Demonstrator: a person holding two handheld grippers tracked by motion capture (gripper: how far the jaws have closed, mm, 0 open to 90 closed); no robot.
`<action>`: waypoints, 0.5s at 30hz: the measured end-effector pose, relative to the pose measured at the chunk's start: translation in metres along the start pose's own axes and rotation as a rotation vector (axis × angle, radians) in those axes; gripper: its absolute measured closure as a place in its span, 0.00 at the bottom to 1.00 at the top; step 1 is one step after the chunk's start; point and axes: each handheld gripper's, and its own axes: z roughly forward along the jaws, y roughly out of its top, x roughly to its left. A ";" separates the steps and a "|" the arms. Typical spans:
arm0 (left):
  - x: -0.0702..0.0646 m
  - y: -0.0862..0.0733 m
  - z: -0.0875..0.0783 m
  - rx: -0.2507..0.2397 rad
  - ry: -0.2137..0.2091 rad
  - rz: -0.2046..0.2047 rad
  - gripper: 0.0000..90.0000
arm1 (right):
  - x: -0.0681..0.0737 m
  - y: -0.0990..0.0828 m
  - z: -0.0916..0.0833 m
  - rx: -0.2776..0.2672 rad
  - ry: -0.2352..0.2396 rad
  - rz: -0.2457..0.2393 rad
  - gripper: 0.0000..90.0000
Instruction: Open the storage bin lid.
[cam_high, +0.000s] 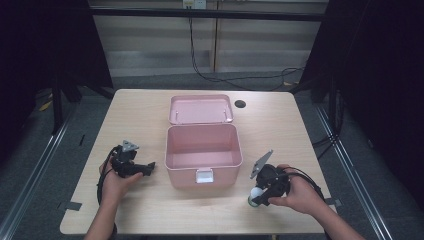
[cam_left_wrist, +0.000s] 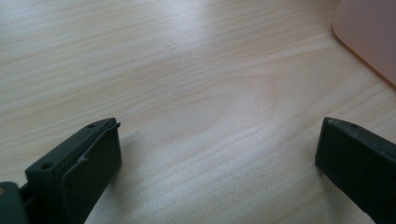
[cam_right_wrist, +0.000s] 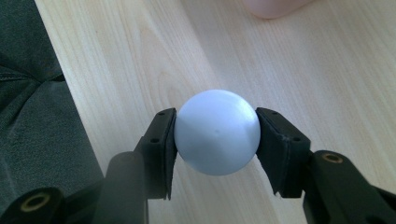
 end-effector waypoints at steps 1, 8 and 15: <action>0.000 0.000 0.000 0.002 -0.001 0.001 0.00 | 0.000 0.000 0.000 -0.002 0.002 0.000 0.56; 0.000 0.000 0.000 0.000 -0.002 0.000 0.00 | -0.003 0.001 -0.005 -0.008 0.007 0.021 0.56; 0.001 0.000 0.000 0.000 -0.003 0.000 0.00 | -0.005 0.007 -0.011 0.003 0.010 0.017 0.56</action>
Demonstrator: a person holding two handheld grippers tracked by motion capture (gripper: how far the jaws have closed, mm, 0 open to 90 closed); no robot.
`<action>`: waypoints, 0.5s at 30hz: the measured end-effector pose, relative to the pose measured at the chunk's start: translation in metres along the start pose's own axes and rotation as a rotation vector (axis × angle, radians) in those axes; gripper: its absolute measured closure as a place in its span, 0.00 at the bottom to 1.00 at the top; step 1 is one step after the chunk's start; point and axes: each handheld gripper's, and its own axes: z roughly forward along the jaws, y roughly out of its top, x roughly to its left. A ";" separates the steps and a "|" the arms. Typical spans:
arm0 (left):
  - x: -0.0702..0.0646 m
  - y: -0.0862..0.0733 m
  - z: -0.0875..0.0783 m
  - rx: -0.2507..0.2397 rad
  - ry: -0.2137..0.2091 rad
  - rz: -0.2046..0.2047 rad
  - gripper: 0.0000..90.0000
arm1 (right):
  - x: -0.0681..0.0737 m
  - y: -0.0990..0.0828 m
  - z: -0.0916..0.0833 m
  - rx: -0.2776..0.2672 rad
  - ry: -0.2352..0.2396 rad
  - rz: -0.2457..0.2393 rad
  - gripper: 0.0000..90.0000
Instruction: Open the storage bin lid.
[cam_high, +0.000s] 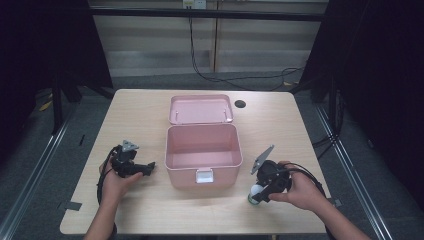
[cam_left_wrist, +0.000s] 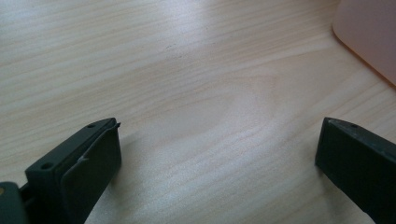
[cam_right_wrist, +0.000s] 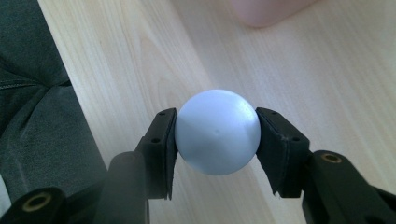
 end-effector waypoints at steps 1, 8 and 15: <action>0.000 0.000 0.000 0.000 0.000 0.000 0.00 | -0.001 0.001 -0.002 -0.001 0.006 -0.003 0.56; 0.000 0.000 0.000 0.000 0.000 0.000 0.00 | -0.004 0.009 -0.015 -0.015 0.005 0.003 0.56; 0.000 0.000 0.000 0.000 0.000 0.001 0.00 | -0.007 0.016 -0.025 0.011 -0.015 0.004 0.56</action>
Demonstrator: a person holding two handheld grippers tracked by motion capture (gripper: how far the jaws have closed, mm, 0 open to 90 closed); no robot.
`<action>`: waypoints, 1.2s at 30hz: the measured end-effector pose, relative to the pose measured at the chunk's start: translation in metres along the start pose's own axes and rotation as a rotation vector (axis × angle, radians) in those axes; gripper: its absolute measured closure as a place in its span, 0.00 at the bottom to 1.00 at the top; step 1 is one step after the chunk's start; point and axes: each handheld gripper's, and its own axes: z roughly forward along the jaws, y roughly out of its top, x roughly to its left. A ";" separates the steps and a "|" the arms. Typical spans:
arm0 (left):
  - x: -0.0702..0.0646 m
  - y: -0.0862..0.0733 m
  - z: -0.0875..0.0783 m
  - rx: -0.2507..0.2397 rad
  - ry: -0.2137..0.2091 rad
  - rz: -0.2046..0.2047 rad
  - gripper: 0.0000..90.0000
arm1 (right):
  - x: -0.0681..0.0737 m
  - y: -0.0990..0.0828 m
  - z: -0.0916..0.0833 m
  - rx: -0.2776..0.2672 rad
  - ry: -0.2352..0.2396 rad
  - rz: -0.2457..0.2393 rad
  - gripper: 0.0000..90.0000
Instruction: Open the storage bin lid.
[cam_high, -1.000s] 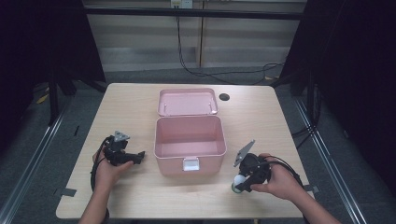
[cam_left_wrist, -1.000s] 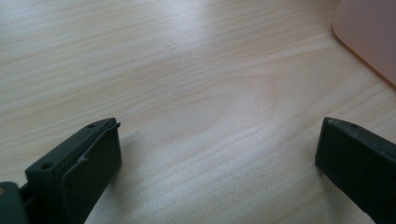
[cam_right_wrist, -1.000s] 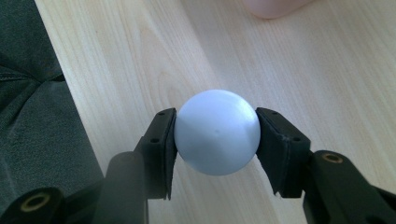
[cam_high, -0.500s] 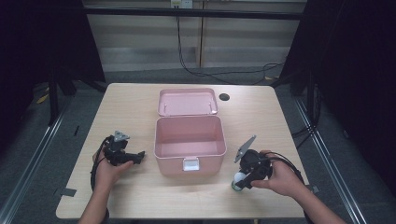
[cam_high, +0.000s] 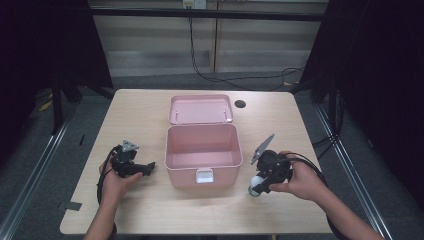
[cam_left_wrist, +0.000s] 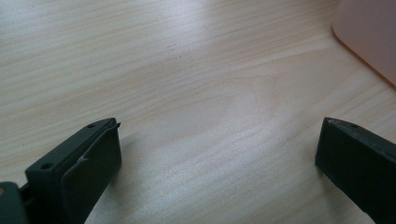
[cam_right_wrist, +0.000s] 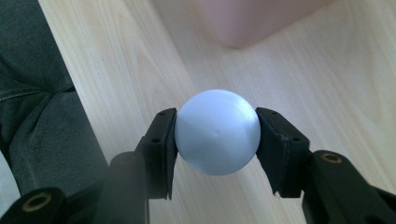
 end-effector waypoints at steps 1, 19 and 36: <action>0.000 0.000 0.000 0.000 0.000 0.000 0.00 | -0.002 0.001 -0.002 -0.002 -0.005 -0.006 0.56; 0.000 0.000 0.000 -0.002 0.001 -0.002 0.00 | -0.024 0.018 -0.029 -0.002 -0.024 0.051 0.56; 0.000 0.000 0.000 -0.001 0.003 0.001 0.00 | -0.036 0.034 -0.044 0.000 -0.026 0.090 0.56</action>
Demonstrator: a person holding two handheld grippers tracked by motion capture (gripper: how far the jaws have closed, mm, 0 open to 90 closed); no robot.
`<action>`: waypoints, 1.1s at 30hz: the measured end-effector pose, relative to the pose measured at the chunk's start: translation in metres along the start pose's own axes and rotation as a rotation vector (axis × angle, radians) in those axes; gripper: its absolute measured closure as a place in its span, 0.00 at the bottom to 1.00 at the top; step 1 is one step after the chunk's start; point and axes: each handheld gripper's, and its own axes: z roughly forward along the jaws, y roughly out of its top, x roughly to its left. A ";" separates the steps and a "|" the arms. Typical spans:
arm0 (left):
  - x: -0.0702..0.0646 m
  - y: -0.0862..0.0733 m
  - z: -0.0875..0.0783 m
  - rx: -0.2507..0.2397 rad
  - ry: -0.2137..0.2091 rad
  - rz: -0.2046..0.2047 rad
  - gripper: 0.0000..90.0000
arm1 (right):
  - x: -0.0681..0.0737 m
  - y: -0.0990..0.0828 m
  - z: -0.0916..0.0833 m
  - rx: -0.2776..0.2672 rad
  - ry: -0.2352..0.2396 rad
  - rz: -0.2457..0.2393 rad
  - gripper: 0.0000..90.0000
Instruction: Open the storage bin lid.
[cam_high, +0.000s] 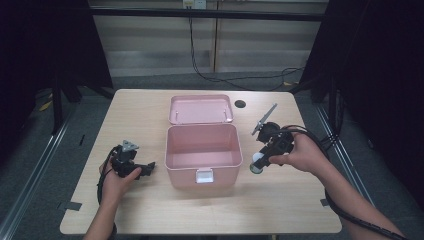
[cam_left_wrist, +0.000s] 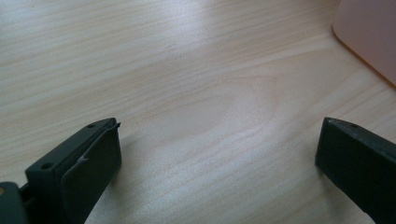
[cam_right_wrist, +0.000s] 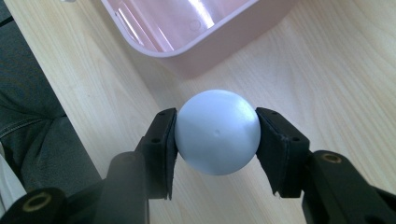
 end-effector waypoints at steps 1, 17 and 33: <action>0.000 0.000 0.000 0.000 0.000 0.000 0.00 | -0.001 0.001 0.000 0.000 -0.003 -0.003 0.56; 0.000 0.000 0.000 0.001 -0.001 0.000 0.00 | -0.008 0.018 -0.018 0.007 -0.029 0.012 0.56; 0.000 0.000 0.000 0.003 0.000 0.000 0.00 | -0.010 0.039 -0.033 0.021 -0.049 0.010 0.56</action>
